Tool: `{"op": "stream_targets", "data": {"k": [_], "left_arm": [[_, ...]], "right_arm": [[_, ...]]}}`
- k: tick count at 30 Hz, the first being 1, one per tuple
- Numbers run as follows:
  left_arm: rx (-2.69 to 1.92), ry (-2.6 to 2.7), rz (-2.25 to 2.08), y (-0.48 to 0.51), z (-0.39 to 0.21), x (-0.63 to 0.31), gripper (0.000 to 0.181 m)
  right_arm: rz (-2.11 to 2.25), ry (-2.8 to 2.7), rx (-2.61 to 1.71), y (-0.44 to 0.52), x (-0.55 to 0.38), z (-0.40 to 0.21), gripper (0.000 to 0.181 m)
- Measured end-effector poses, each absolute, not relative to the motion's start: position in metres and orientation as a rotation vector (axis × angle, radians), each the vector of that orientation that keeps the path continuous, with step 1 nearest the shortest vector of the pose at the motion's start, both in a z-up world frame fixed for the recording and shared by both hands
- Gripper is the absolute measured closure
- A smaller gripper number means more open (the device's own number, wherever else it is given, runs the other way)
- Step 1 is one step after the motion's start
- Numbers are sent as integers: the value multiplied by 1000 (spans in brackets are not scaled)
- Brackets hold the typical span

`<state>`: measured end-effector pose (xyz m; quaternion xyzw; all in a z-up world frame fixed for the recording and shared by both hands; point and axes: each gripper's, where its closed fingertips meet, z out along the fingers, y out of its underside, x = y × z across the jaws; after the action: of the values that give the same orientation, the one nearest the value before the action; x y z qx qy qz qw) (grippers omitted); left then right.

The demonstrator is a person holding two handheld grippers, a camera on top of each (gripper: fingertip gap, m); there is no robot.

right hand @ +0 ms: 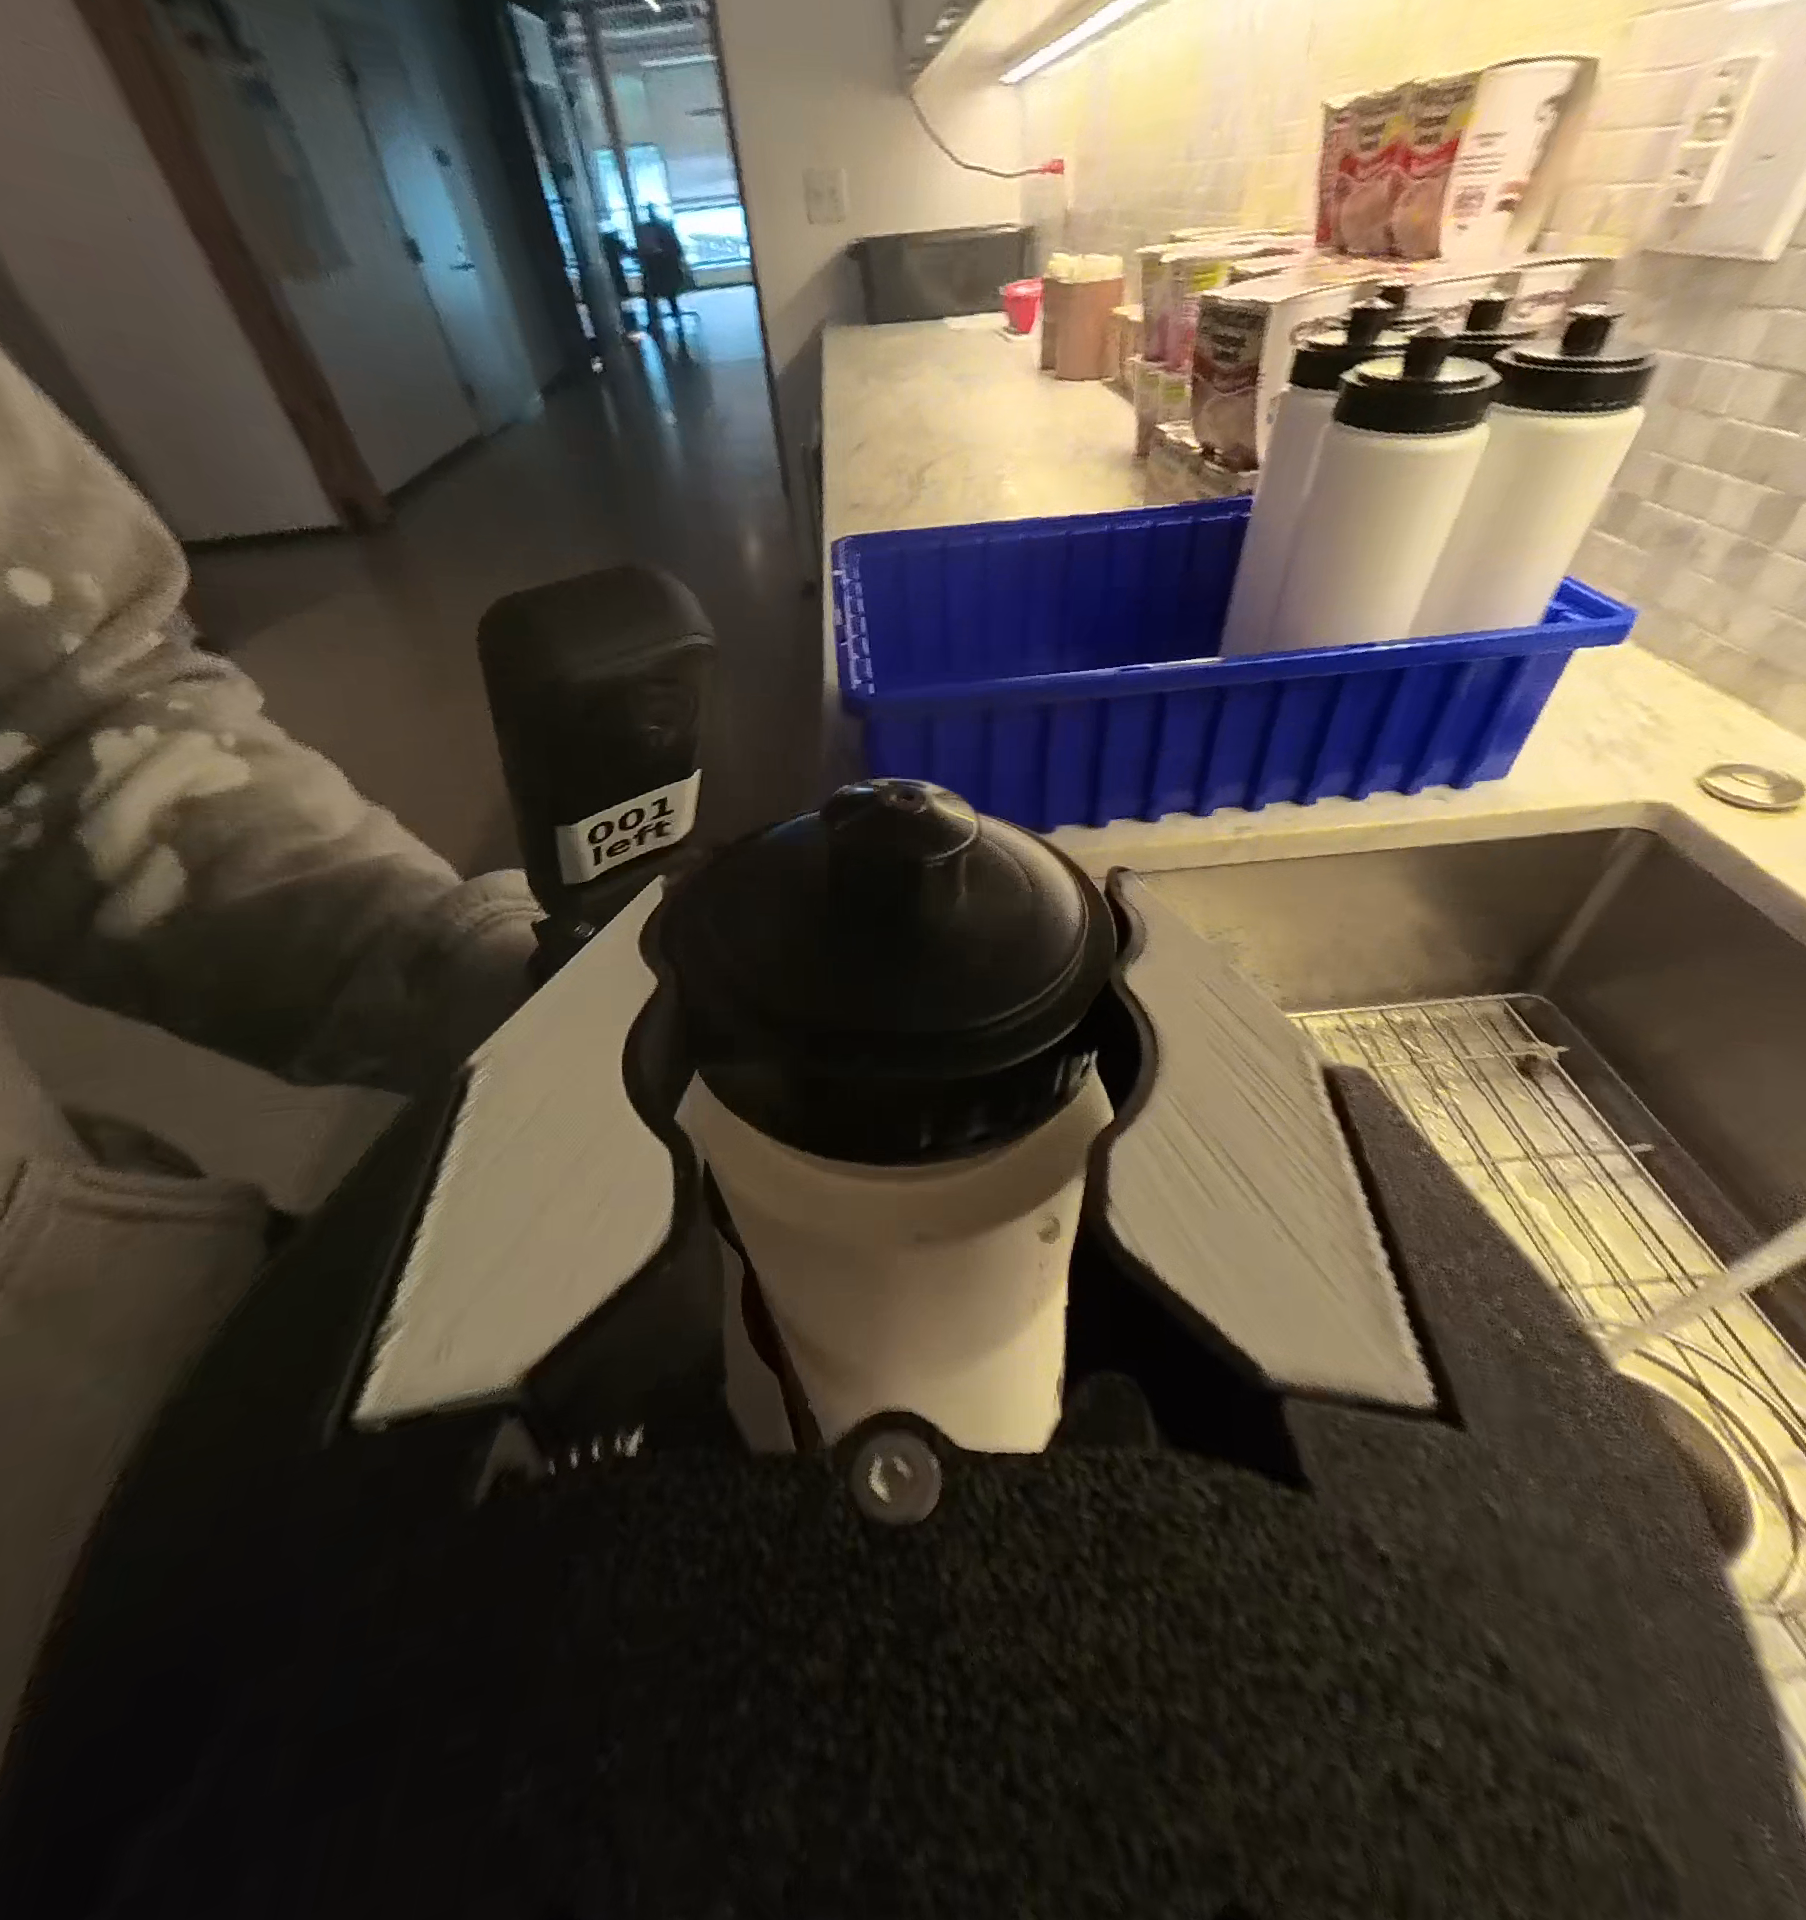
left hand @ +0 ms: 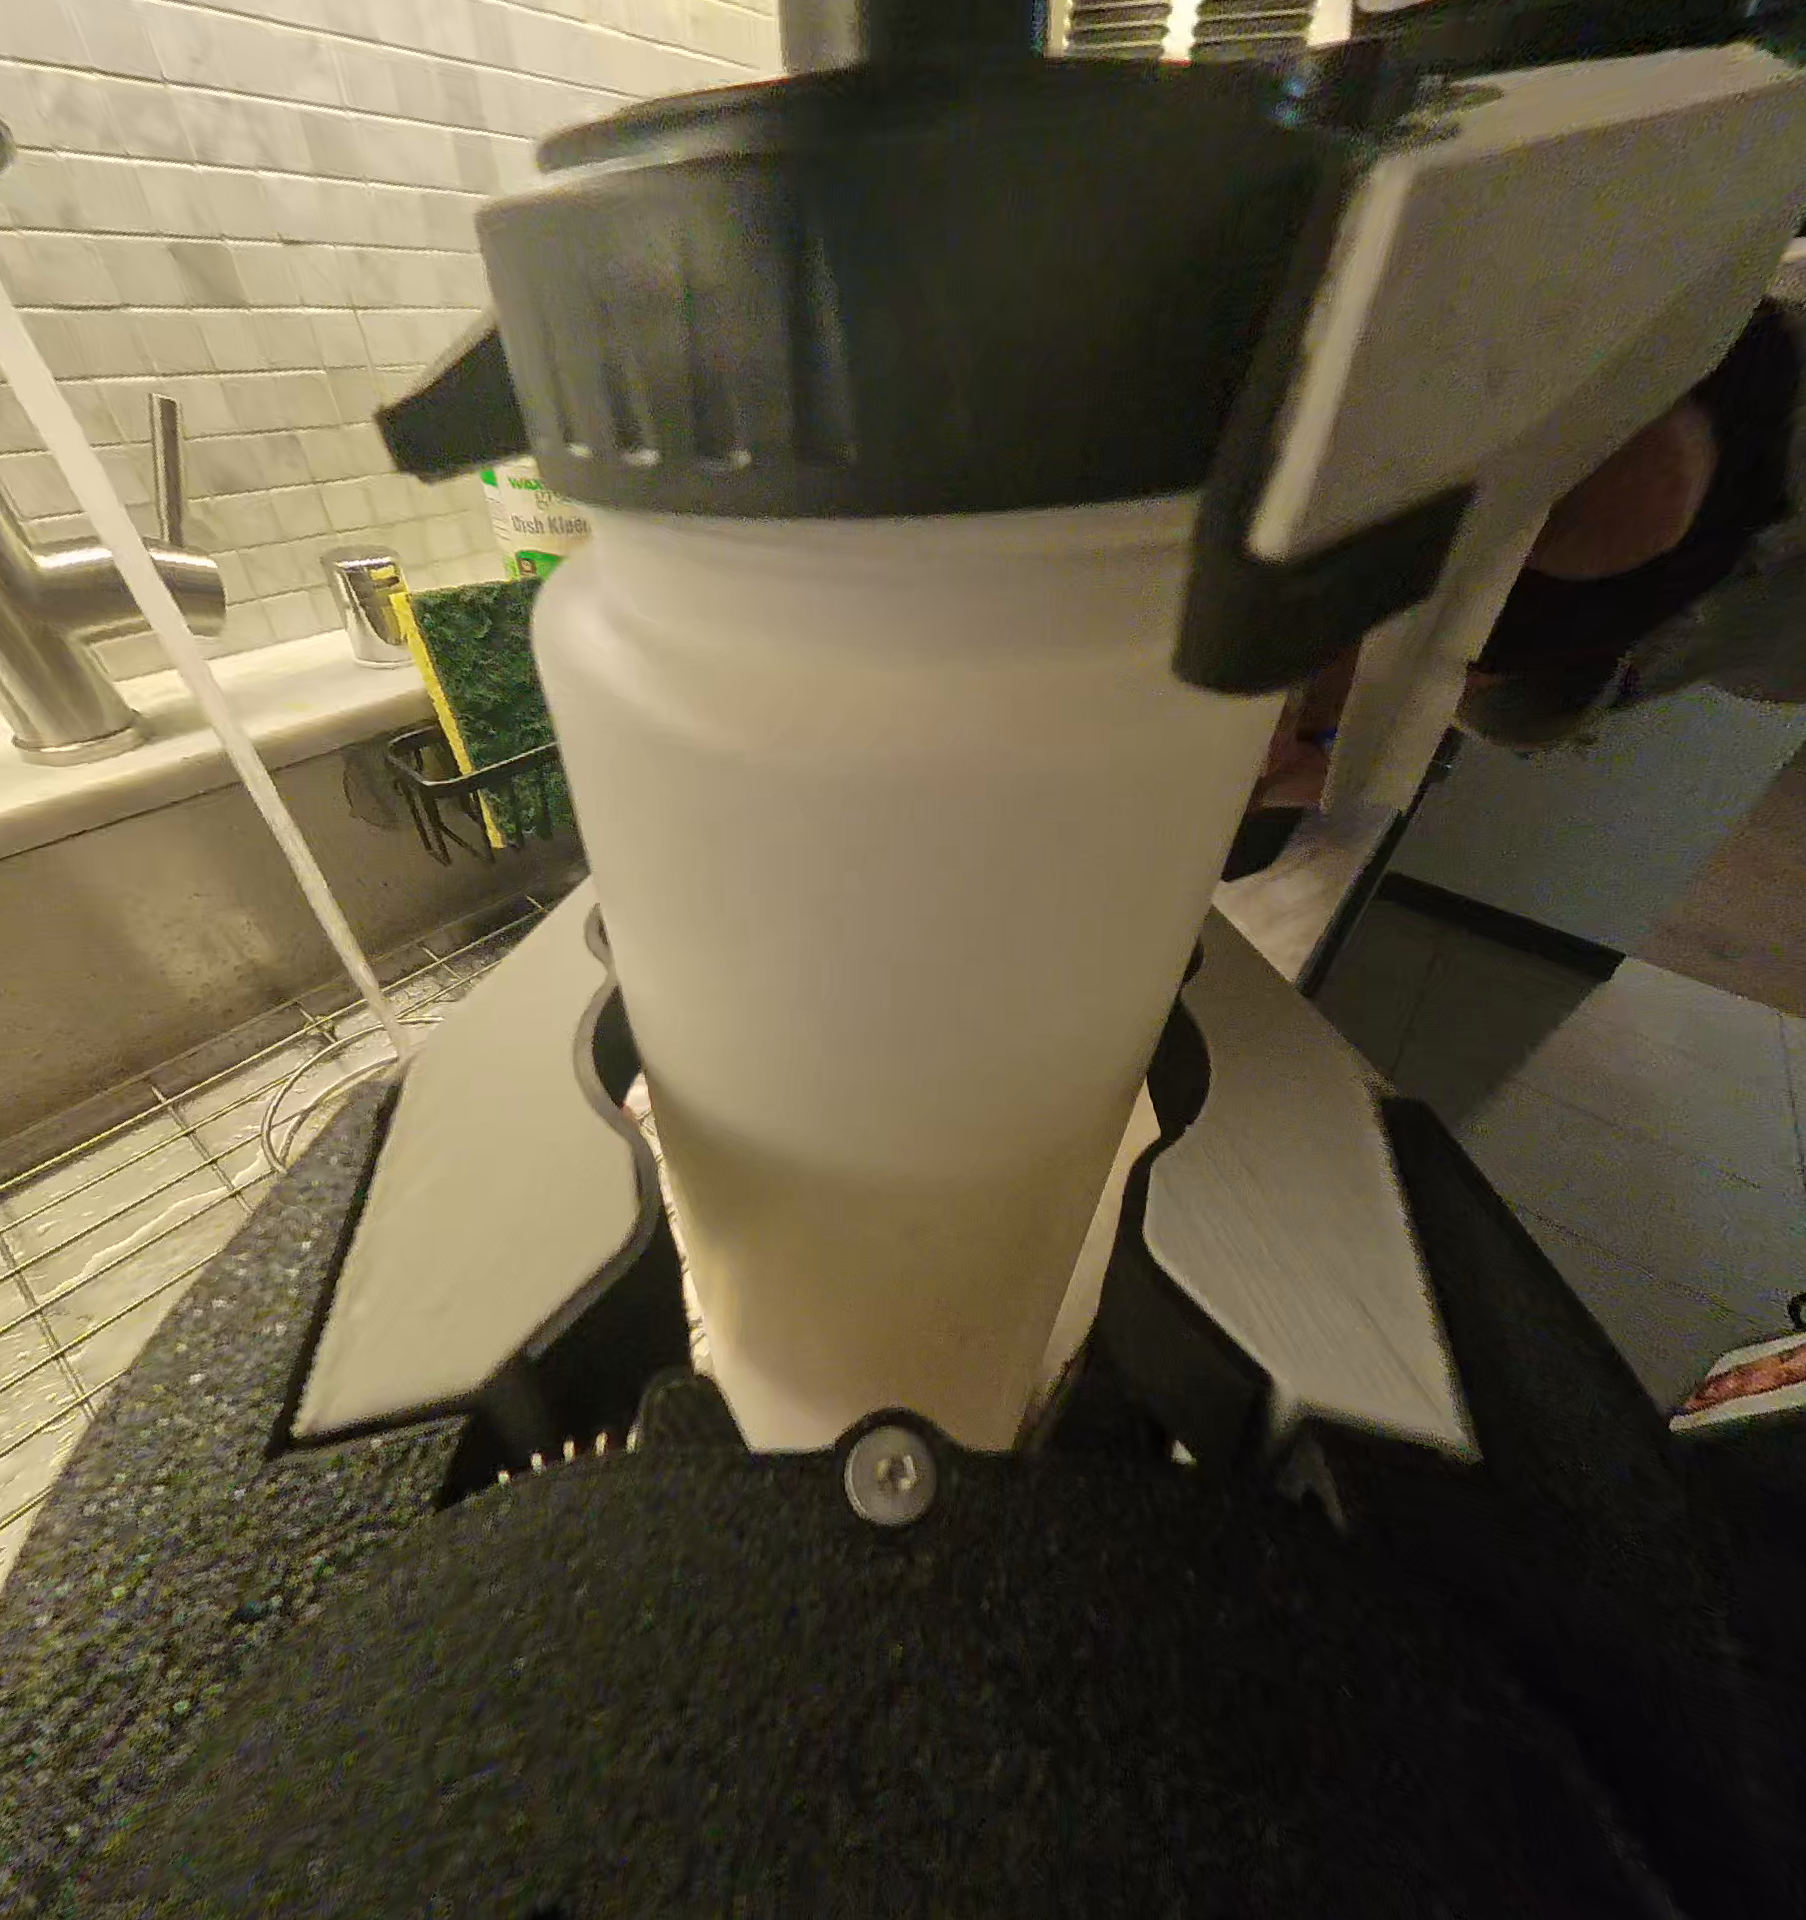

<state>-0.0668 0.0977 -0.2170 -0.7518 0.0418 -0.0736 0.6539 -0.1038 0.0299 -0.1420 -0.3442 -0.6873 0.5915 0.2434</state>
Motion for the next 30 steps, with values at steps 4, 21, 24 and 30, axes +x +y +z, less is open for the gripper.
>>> {"op": "stream_targets", "data": {"k": [4,21,24,30], "left_arm": [[-1758,76,-257,100,-222,-62,77],[-1806,93,-280,106,-230,-60,75],[-1811,112,-280,106,-231,-59,74],[-1814,150,-289,107,-231,-54,75]], "right_arm": [[1678,-1958,-864,28,-99,-142,102],[1230,-1499,-985,45,-110,-140,102],[1297,-1501,-1009,45,-109,-139,102],[1677,-1656,-957,38,-99,-138,103]]}}
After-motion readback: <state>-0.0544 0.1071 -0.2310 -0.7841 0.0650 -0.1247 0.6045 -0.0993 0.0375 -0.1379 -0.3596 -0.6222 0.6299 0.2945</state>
